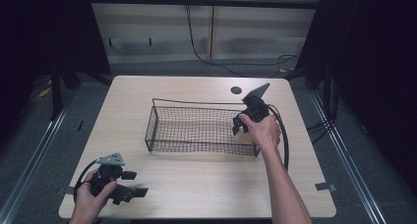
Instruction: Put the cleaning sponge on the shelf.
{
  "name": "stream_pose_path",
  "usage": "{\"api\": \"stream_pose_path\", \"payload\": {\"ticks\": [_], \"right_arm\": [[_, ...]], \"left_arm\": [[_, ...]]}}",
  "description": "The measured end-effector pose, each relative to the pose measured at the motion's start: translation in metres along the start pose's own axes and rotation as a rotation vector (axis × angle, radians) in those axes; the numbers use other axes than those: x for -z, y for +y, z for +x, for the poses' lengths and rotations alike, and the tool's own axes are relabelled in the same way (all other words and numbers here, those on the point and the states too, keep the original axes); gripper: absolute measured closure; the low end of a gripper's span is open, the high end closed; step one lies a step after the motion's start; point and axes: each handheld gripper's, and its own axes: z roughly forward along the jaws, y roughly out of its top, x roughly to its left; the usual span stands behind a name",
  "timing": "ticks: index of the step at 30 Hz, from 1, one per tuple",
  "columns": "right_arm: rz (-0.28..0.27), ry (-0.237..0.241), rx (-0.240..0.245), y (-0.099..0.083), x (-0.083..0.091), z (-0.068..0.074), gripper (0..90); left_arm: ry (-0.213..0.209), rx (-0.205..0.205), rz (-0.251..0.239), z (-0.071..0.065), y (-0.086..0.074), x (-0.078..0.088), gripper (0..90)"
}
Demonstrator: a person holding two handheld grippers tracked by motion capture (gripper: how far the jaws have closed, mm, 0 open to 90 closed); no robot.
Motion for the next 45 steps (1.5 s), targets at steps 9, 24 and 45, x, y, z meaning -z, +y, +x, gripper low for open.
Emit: {"api": "stream_pose_path", "payload": {"ticks": [9, 24, 45], "right_arm": [[0.013, -0.022, 0.008, -0.002, -0.011, 0.001, 25.9], [0.04, -0.066, 0.021, -0.002, -0.024, 0.005, 25.6], [0.072, -0.074, 0.047, -0.002, -0.03, 0.006, 19.6]], "left_arm": [[-0.001, -0.003, 0.001, 0.0, 0.0, 0.001, 17.3], [-0.002, -0.003, 0.001, 0.0, 0.0, 0.001, 17.3], [0.0, -0.001, 0.0, 0.0, 0.0, 0.0, 17.3]]}}
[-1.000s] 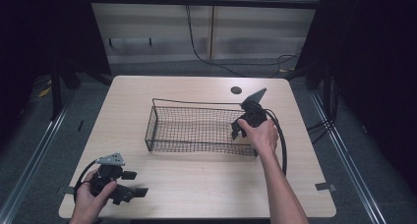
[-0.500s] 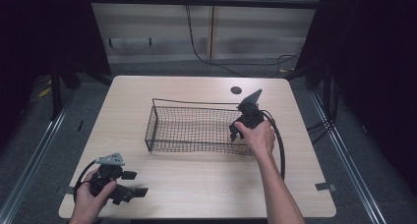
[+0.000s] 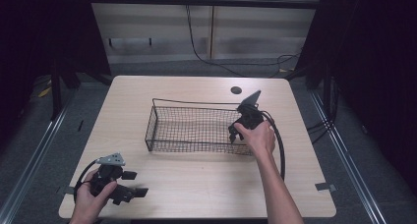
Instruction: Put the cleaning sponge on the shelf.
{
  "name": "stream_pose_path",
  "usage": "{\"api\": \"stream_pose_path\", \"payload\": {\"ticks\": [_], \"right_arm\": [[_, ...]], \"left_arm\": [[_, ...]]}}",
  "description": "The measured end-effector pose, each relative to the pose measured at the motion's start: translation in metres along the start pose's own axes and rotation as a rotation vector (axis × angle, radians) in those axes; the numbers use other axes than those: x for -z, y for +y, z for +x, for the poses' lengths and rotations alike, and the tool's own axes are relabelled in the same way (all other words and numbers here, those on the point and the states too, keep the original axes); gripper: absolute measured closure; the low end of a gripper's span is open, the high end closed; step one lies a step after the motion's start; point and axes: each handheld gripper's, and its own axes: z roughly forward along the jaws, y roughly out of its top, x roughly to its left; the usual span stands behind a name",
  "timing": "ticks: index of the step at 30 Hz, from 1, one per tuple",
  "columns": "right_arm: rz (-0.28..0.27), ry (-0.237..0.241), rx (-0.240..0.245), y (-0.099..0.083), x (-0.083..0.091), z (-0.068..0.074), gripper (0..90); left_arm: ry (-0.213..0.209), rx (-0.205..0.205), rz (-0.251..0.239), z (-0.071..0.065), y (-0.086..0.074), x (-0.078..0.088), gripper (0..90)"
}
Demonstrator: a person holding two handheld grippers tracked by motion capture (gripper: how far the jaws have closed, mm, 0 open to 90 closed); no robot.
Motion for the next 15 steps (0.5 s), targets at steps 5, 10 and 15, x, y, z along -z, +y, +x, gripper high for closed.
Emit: {"api": "stream_pose_path", "payload": {"ticks": [5, 10, 15], "right_arm": [[-0.005, 0.009, 0.012, 0.0, 0.002, 0.001, 19.2], [-0.017, 0.011, 0.014, -0.002, 0.005, -0.001, 18.5], [-0.046, 0.031, 0.031, -0.005, 0.012, -0.004, 18.8]], "left_arm": [[0.0, -0.001, -0.001, 0.0, 0.0, 0.0, 17.3], [0.0, 0.0, -0.001, 0.0, 0.0, 0.0, 17.3], [0.002, 0.0, -0.003, 0.0, 0.0, -0.001, 17.3]]}}
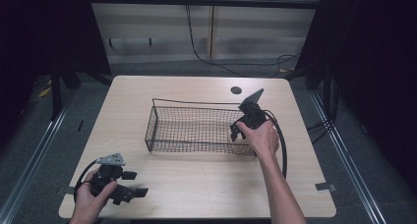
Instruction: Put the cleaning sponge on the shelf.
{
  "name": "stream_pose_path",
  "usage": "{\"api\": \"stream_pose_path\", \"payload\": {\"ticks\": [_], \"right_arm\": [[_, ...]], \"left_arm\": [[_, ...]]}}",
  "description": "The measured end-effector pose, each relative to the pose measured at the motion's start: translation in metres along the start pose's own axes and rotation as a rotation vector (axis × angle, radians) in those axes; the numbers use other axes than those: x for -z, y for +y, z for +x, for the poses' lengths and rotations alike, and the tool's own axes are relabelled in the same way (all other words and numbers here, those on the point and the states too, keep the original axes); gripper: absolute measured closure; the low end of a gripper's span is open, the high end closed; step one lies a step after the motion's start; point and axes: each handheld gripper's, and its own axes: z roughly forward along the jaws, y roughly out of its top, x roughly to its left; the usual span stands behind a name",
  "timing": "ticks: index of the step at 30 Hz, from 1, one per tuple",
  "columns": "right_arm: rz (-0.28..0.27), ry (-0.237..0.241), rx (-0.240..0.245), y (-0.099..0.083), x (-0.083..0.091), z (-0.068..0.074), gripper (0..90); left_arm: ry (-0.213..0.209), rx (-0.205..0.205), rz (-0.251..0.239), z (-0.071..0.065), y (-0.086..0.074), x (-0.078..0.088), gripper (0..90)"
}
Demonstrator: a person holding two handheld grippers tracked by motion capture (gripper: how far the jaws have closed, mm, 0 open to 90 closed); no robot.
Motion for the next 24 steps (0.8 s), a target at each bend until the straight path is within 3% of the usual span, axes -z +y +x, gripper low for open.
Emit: {"api": "stream_pose_path", "payload": {"ticks": [10, 14, 24], "right_arm": [[-0.058, 0.025, 0.033, -0.007, 0.014, -0.002, 16.2], [-0.059, 0.023, 0.057, -0.009, 0.017, -0.002, 16.9], [-0.093, 0.08, 0.132, -0.017, 0.025, 0.0, 17.6]], "left_arm": [[-0.001, 0.0, 0.002, 0.0, 0.0, 0.0, 17.3], [0.0, 0.0, 0.0, 0.0, 0.0, 0.0, 17.4], [0.001, 0.0, 0.001, 0.0, 0.0, 0.0, 17.3]]}}
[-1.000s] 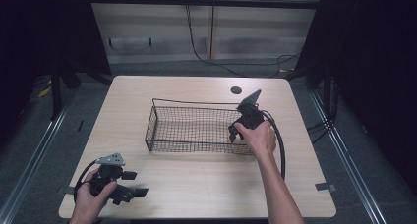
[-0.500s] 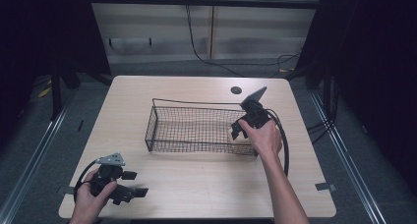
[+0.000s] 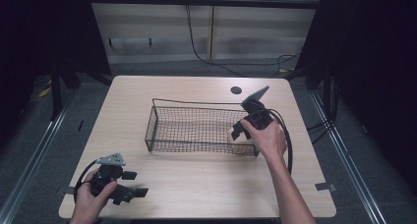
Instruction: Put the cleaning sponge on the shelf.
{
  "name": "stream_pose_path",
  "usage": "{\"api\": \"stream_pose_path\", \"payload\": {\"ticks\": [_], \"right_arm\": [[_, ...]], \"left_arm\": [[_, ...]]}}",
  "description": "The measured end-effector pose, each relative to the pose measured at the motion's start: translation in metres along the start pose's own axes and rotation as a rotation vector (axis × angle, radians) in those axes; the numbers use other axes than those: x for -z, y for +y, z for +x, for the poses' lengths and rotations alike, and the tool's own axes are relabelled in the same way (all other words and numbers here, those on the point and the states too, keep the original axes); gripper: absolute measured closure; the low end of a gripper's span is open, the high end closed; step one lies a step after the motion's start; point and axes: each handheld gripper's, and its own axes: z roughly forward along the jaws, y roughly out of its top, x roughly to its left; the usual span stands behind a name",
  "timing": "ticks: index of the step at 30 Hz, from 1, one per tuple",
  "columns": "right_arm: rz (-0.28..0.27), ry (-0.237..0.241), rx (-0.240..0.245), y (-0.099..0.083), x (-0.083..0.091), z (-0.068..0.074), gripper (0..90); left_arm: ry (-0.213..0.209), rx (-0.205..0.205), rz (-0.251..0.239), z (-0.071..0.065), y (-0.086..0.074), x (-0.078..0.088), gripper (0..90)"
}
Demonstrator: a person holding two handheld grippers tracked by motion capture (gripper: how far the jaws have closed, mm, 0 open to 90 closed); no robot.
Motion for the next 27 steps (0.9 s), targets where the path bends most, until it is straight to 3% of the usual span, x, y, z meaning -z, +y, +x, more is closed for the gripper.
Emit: {"api": "stream_pose_path", "payload": {"ticks": [8, 12, 17, 27], "right_arm": [[-0.055, 0.045, 0.065, -0.007, 0.008, 0.005, 20.7], [-0.088, 0.092, 0.102, -0.012, 0.011, 0.007, 23.1], [-0.076, 0.101, 0.132, -0.018, 0.009, 0.012, 24.6], [-0.203, 0.118, 0.207, -0.038, 0.024, 0.018, 27.4]], "left_arm": [[-0.001, -0.001, 0.003, 0.0, 0.0, 0.0, 17.3], [-0.001, -0.001, 0.004, 0.0, 0.0, 0.0, 17.4], [0.001, 0.003, 0.003, 0.0, 0.0, -0.001, 17.3], [0.002, 0.002, 0.005, 0.0, 0.0, -0.001, 17.3]]}}
